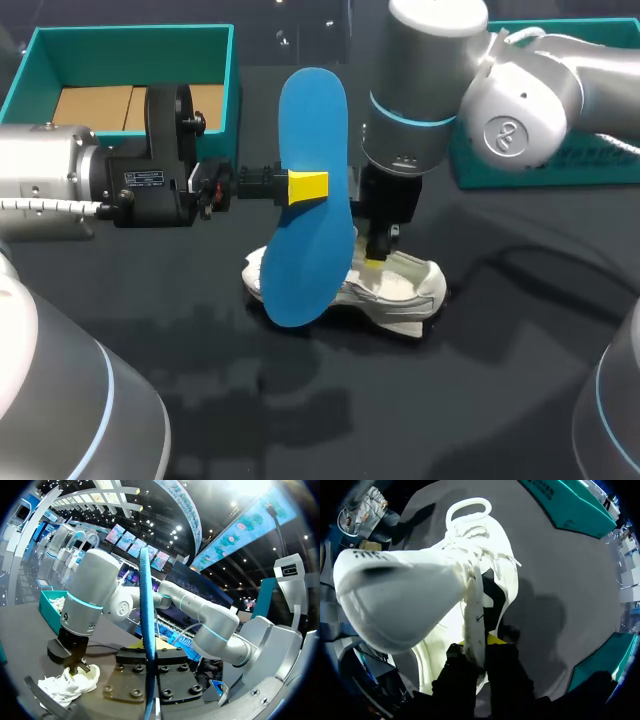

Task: Take the shoe out of the shoebox, open the shoe tongue, remove and reinsert the insole, then place the shoe into the shoebox

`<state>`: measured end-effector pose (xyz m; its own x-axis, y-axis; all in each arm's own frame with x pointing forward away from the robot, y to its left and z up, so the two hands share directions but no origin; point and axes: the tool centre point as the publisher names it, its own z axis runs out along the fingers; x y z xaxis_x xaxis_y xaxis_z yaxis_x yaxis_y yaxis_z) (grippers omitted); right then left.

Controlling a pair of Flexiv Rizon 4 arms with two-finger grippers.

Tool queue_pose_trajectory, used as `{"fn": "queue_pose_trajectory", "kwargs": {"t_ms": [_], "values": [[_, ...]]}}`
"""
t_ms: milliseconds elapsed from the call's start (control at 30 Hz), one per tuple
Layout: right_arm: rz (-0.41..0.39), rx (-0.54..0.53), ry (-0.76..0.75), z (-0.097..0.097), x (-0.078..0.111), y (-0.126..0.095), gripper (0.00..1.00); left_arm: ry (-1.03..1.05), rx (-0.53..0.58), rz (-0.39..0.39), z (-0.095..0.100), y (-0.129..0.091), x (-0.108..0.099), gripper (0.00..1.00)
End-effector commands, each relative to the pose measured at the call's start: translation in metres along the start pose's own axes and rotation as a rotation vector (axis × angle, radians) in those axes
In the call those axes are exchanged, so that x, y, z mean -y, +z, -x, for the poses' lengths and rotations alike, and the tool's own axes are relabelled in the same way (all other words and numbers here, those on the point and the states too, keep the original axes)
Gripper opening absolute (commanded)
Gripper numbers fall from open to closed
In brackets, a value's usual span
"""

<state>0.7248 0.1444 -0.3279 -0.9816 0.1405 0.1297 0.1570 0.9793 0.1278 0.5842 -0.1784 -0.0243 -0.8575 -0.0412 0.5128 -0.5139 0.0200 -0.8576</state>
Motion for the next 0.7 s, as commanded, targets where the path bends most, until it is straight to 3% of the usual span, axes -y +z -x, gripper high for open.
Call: {"fn": "queue_pose_trajectory", "kwargs": {"t_ms": [33, 133, 600, 633, 700], "values": [[0.102, 0.058, 0.158, -0.016, 0.008, -0.023, 0.00, 0.001, 0.003, -0.003, -0.002, 0.002, 0.001, 0.00], [0.131, 0.052, 0.190, -0.021, 0.003, -0.032, 0.00, 0.001, 0.003, -0.003, -0.002, 0.002, 0.001, 0.00], [0.131, 0.052, 0.190, -0.021, 0.003, -0.032, 0.00, 0.001, 0.003, -0.003, -0.002, 0.002, 0.001, 0.00], [0.071, 0.067, 0.250, -0.021, -0.001, -0.031, 0.00, 0.001, 0.003, -0.003, -0.002, 0.002, 0.001, 0.00], [0.070, 0.074, 0.403, -0.022, -0.004, -0.033, 0.00, 0.001, 0.003, -0.003, -0.002, 0.002, 0.001, 0.00]]}}
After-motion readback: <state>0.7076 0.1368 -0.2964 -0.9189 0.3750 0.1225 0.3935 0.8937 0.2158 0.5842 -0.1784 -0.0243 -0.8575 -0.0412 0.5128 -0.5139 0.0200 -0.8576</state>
